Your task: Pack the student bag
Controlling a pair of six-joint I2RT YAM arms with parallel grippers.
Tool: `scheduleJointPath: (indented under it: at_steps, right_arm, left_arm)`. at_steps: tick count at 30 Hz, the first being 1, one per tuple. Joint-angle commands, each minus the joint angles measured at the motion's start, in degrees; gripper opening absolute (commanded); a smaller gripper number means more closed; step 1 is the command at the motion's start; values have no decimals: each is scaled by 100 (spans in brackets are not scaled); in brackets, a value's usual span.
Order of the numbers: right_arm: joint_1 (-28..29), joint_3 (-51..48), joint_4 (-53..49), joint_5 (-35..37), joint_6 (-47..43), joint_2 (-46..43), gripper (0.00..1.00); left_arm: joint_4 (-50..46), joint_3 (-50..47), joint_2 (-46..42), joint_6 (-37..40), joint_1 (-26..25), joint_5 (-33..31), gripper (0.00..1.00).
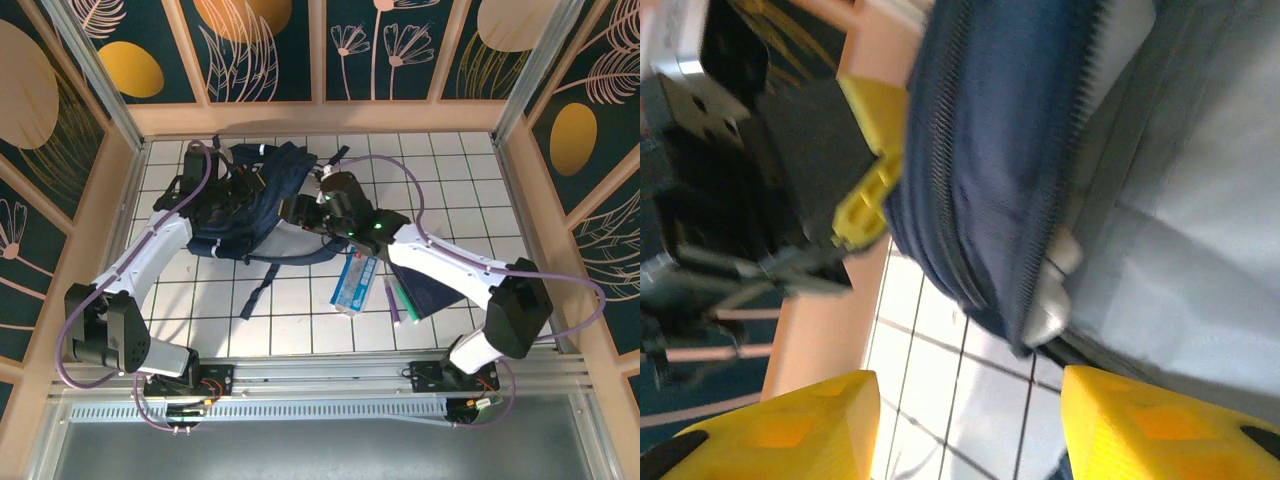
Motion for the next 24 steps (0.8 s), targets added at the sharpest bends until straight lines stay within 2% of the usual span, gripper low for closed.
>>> scheduleJointPath:
  at_steps: [1,5,8,14,15,16,19,22,24]
  right_arm:
    - [81,323,-416,1324,568,422,48]
    - [72,715,-277,1288,570,880,45]
    - [87,934,-521,1339,638,1144,36]
    - [169,725,-886,1836,558,1026,39]
    - [168,618,-801,1858,586,943,35]
    - [140,456,-592,1788,528,863,24]
    - [73,22,263,1303,114,665,2]
    - [-7,-264,1097,646,-559,454,0]
    - [-171,-542,1891,-351,-1179,228,0]
  left_arm:
    - [434,-99,-163,-394,-65,-172,0]
    - [505,-177,-228,-435,-138,-163,0]
    - [553,-260,-264,-495,-136,-116,0]
    - [581,-285,-343,-551,-142,-110,0]
    - [582,-285,-351,-560,-138,-117,0]
    - [580,-285,-359,-559,-143,-112,0]
    - [572,-290,-372,-561,-142,-106,0]
    - [596,-300,-383,-593,-135,-84,0]
    - [628,-294,-390,-594,-134,-31,0]
